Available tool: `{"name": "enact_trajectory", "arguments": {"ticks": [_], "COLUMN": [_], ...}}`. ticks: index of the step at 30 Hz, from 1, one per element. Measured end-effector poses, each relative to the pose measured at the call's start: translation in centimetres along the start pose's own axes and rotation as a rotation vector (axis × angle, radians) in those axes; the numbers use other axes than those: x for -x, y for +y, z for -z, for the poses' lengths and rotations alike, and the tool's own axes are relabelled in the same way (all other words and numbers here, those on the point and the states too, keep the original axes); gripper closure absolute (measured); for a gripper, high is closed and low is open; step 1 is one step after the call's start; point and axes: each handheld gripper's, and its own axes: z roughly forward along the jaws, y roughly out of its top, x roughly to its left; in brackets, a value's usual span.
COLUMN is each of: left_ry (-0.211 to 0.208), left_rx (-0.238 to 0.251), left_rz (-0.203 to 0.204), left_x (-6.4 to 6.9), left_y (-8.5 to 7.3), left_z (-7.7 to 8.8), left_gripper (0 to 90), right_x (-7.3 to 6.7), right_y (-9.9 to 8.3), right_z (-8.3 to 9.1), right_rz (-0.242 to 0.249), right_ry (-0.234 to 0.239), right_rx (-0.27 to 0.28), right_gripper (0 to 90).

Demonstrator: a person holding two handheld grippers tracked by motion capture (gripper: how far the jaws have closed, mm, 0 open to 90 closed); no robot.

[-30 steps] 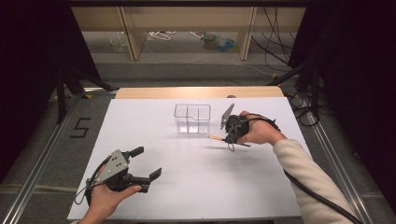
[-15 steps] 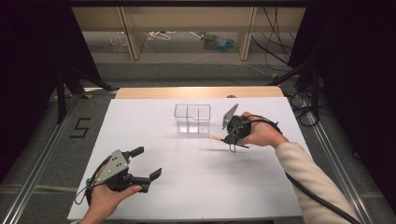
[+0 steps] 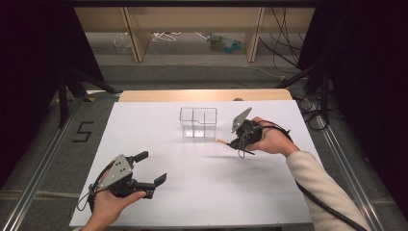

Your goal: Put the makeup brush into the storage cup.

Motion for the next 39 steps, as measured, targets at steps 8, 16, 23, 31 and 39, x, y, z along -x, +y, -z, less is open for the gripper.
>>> {"name": "enact_trajectory", "arguments": {"ticks": [8,16,23,31,39], "left_ry": [-0.002,0.002,0.004,0.004,0.005], "left_rx": [0.004,-0.002,-0.002,-0.001,-0.002], "left_rz": [0.004,0.004,0.005,0.004,0.004], "left_x": [0.0,0.0,0.0,0.0,0.0], "left_y": [0.0,0.0,0.0,0.0,0.0], "left_z": [-0.1,-0.1,-0.1,-0.1,-0.1], "left_gripper": [4.4,4.5,4.5,4.6,4.6], "right_x": [-0.2,-0.6,-0.9,-1.1,-1.4], "right_y": [-0.8,-1.3,-1.4,-1.5,-1.8], "right_z": [0.4,0.8,1.0,1.0,1.1], "right_rz": [-0.029,-0.047,-0.053,-0.063,-0.078], "right_ry": [-0.007,-0.001,-0.005,0.002,0.015], "right_rx": [0.075,0.131,0.168,0.217,0.259], "right_gripper": [83.2,83.2,83.2,83.2,83.1]}}
